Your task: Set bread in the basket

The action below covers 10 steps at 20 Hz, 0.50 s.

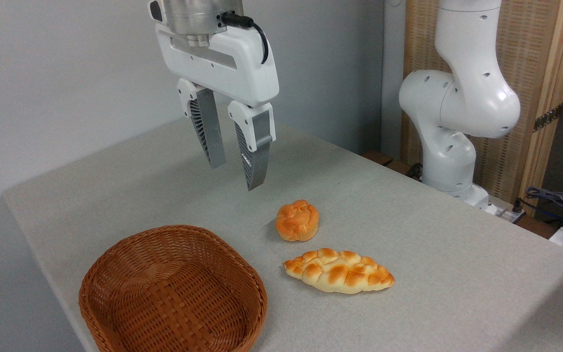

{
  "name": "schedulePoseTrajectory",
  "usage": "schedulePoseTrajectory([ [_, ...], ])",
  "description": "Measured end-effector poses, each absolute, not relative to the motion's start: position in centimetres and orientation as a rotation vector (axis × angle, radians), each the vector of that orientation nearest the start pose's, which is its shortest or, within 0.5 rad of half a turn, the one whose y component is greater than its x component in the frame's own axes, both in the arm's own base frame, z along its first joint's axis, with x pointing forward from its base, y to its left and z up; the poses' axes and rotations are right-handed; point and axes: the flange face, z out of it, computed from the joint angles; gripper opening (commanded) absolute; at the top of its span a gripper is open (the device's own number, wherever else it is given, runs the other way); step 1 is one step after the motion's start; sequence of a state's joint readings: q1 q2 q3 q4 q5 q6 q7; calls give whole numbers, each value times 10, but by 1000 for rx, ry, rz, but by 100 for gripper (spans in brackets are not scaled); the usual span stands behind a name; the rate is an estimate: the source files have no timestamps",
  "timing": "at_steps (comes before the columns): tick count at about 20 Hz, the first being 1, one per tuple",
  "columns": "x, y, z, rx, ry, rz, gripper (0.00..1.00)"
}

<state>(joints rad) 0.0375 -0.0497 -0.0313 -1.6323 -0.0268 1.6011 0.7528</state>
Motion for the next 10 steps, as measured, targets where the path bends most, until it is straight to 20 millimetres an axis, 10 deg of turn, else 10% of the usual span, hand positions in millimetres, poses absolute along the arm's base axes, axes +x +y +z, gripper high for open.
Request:
schedulePoseTrajectory([
  [10, 542, 1, 625, -2938, 1160, -39, 100],
])
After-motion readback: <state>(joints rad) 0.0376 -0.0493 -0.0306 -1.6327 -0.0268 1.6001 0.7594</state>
